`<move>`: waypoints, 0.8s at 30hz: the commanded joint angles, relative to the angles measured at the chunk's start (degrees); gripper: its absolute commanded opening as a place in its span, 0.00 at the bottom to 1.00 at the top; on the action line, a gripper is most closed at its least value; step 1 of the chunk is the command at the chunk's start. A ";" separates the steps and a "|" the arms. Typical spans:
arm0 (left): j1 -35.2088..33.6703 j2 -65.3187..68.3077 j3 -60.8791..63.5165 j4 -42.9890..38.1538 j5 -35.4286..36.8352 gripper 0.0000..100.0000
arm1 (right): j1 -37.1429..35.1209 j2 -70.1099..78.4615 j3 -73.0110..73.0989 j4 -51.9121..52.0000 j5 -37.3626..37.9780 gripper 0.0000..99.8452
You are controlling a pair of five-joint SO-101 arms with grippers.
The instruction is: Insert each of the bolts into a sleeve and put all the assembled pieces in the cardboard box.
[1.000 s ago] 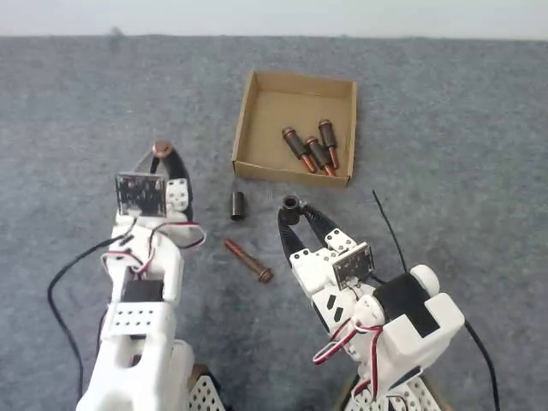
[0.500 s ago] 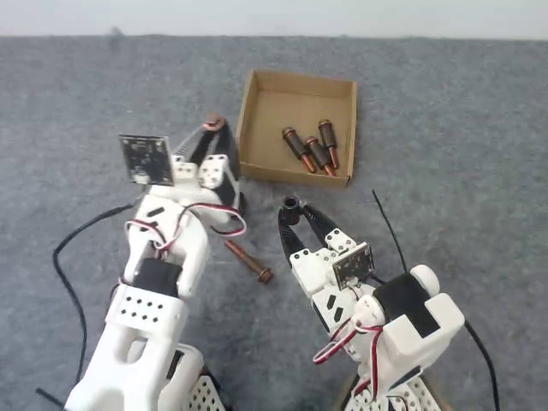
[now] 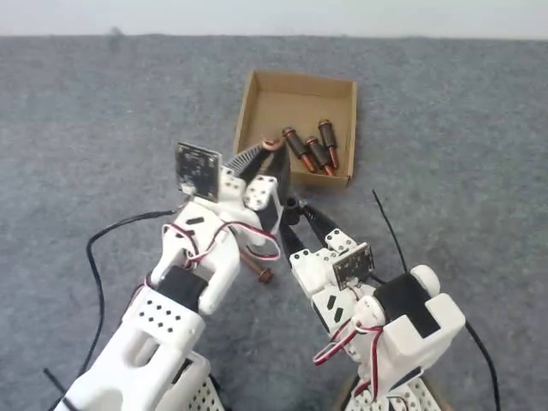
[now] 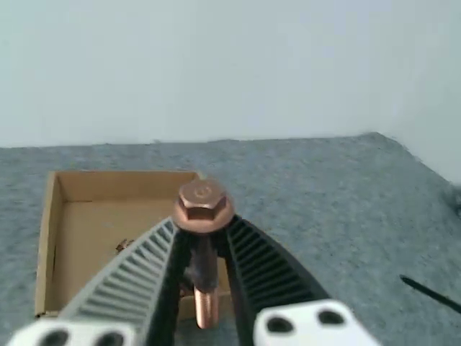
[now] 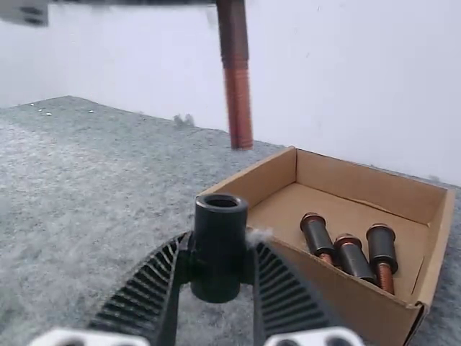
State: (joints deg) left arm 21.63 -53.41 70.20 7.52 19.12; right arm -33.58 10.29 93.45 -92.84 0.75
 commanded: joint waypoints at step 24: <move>4.57 -11.08 3.65 4.92 0.35 0.04 | 0.92 -0.31 1.23 0.31 0.79 0.01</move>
State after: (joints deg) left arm 25.85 -59.38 74.07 10.42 19.12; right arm -33.58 10.29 93.45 -92.84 0.92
